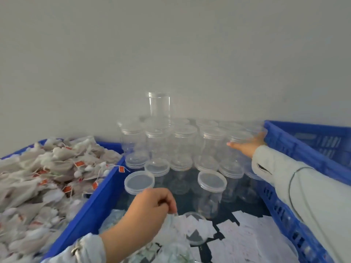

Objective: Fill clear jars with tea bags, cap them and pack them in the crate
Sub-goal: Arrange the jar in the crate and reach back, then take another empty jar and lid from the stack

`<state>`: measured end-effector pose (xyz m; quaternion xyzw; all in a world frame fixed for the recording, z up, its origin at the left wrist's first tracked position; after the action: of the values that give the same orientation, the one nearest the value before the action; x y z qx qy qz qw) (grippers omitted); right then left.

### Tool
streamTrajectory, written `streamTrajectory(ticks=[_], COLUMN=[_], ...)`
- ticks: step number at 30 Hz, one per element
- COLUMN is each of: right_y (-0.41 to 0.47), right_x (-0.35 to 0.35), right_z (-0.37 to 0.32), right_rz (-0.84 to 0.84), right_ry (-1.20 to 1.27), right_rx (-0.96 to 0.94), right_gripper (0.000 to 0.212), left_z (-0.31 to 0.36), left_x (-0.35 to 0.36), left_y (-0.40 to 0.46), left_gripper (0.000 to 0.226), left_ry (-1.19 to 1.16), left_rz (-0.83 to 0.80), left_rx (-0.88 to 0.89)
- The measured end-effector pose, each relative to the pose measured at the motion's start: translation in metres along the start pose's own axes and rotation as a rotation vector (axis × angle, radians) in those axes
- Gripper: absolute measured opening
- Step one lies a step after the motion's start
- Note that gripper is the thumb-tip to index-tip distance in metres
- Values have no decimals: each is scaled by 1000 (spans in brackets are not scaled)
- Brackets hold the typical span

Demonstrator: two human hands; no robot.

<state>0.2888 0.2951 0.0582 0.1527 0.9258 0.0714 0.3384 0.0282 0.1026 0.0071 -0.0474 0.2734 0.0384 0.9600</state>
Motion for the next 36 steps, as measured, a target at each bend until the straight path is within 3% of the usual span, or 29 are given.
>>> streamTrajectory(ticks=[2, 5, 9, 12, 15, 17, 20, 23, 26, 30, 33, 36], right_y=[3, 5, 4, -12, -48, -85, -151, -210, -238, -250, -255, -260], right_x=[21, 38, 45, 39, 34, 34, 48, 75, 100, 112, 118, 120], right_z=[12, 26, 32, 24, 7, -3, -16, -24, -19, -10, -1, 9], right_rz=[125, 206, 226, 416, 578, 590, 300, -122, -358, -528, -585, -588], right_ry=[153, 133, 188, 310, 400, 437, 443, 374, 288, 154, 173, 222], right_rx=[41, 62, 62, 67, -59, -193, -478, -676, -720, -760, -724, -671], right_gripper=[119, 114, 94, 89, 86, 82, 63, 71, 82, 82, 88, 93], left_z=[-32, -59, -65, -70, -70, -66, -61, -61, -65, -74, -77, -76], left_x=[-22, -41, -52, -53, -52, -51, -48, -48, -50, -47, -45, -43], left_y=[-11, -14, -7, -5, -8, -11, -19, -24, -24, -22, -22, -22], left_gripper=[55, 53, 52, 51, 43, 33, 27, 62, 95, 100, 95, 86], left_ry=[27, 10, -104, -97, -81, -68, -33, 47, 212, 425, 454, 493], left_rz=[10, 27, 21, -18, -23, 15, 50, -1, -95, -240, -349, -327], left_rx=[-73, -142, -138, -119, -94, -26, 145, 271, 353, 353, 304, 318])
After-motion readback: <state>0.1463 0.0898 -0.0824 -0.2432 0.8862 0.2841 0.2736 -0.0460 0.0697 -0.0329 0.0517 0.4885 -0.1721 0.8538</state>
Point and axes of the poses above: each hand's wrist, its own y-axis towards the middle knuckle, its own x-axis out of the palm, z = x × y, the point moved 1 cm from there along y, towards the middle knuckle, and after that the axes turned 10 degrees about -x, right-handed, at the moved point
